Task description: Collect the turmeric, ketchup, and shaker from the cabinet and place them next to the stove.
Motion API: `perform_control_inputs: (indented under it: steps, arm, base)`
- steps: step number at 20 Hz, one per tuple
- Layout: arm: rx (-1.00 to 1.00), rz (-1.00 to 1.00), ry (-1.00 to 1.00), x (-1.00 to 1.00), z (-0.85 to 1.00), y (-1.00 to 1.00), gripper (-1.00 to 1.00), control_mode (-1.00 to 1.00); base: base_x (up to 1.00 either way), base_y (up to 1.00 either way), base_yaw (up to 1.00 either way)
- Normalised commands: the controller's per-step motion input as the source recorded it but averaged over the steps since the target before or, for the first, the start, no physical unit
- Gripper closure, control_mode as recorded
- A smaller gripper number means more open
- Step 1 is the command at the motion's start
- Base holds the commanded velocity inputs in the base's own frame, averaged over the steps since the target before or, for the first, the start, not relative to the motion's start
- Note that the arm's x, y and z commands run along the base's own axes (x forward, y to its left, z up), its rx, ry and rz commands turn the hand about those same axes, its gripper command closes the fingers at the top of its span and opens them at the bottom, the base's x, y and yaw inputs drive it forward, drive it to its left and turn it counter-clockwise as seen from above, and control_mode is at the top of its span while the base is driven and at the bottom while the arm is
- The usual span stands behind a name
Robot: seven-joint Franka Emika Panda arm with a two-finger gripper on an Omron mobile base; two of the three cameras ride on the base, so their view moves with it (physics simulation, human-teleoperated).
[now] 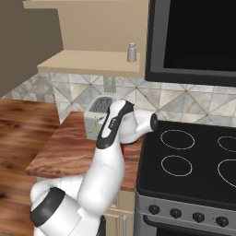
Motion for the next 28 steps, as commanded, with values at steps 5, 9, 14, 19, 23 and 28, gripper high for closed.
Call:
perform_control_inputs:
  steps: [5,9,14,19,23,28]
  arm:
    - [0.00,-0.29,0.01,-0.07,0.72,0.22,-1.00,-1.00]
    - [0.00,-0.29,0.06,-0.06,0.71,0.10,-1.00,-1.00]
    - [0.00,-0.34,0.13,-0.05,0.67,0.05,-1.00,-1.00]
    - [0.00,-0.38,0.20,0.00,0.62,0.00,-1.00,-1.00]
    - [0.00,-0.39,0.17,0.00,0.59,0.00,-1.00,-1.00]
    - [0.00,-0.40,0.09,-0.03,0.49,0.00,-1.00,-1.00]
  base:
    - [0.00,0.00,0.00]
    - [0.00,0.00,0.00]
    - [0.00,0.00,0.00]
    - [0.00,0.00,0.00]
    - [0.00,0.00,0.00]
    - [0.00,0.00,0.00]
